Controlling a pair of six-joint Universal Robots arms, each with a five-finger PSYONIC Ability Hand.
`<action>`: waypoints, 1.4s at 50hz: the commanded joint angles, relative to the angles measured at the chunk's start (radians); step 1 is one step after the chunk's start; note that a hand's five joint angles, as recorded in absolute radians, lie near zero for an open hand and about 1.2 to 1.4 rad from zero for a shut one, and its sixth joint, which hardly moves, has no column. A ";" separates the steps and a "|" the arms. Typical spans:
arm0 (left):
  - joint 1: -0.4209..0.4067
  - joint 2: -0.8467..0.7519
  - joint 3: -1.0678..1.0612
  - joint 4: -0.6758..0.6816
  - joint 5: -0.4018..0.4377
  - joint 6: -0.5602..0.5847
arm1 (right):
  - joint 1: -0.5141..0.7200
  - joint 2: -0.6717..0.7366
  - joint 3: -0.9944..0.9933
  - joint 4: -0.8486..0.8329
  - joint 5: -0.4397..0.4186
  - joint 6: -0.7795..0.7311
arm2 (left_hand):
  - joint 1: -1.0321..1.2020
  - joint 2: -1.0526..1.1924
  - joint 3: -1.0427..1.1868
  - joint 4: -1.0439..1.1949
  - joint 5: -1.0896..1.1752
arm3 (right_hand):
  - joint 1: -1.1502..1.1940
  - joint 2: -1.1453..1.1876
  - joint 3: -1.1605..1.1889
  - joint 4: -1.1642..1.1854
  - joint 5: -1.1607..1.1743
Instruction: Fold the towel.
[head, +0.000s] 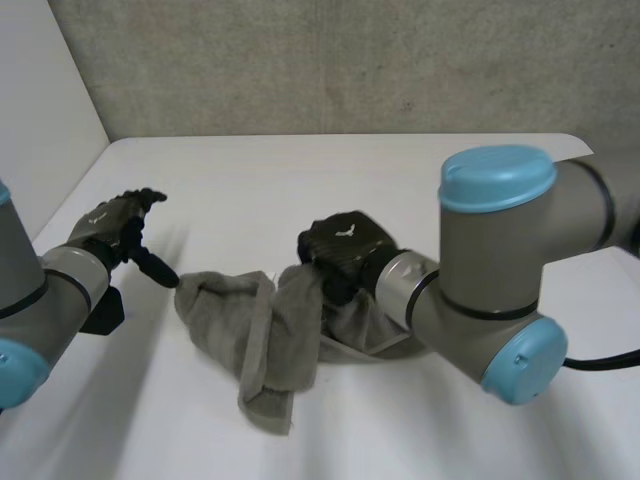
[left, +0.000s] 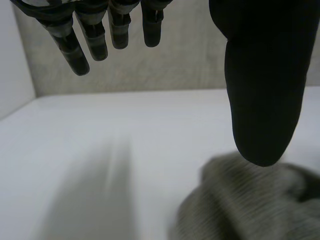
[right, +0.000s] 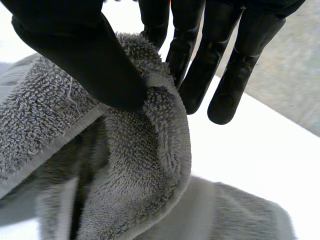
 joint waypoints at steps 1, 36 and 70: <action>-0.101 0.164 -0.101 0.003 0.004 -0.002 | -0.069 -0.045 0.039 -0.040 0.048 -0.004 | 0.019 0.026 0.026 0.024 -0.009 | 0.014 0.186 0.181 0.179 0.192; -0.514 -0.073 -0.217 0.264 -0.007 0.496 | -0.144 -0.027 0.163 -0.191 0.114 -0.004 | 0.160 0.167 0.167 0.165 0.132 | 0.014 0.186 0.181 0.179 0.192; -0.414 0.259 -0.207 0.408 -0.010 0.581 | -0.251 -0.146 0.065 -0.045 0.090 -0.085 | 1.219 1.226 1.226 1.224 1.192 | 0.014 0.186 0.181 0.179 0.192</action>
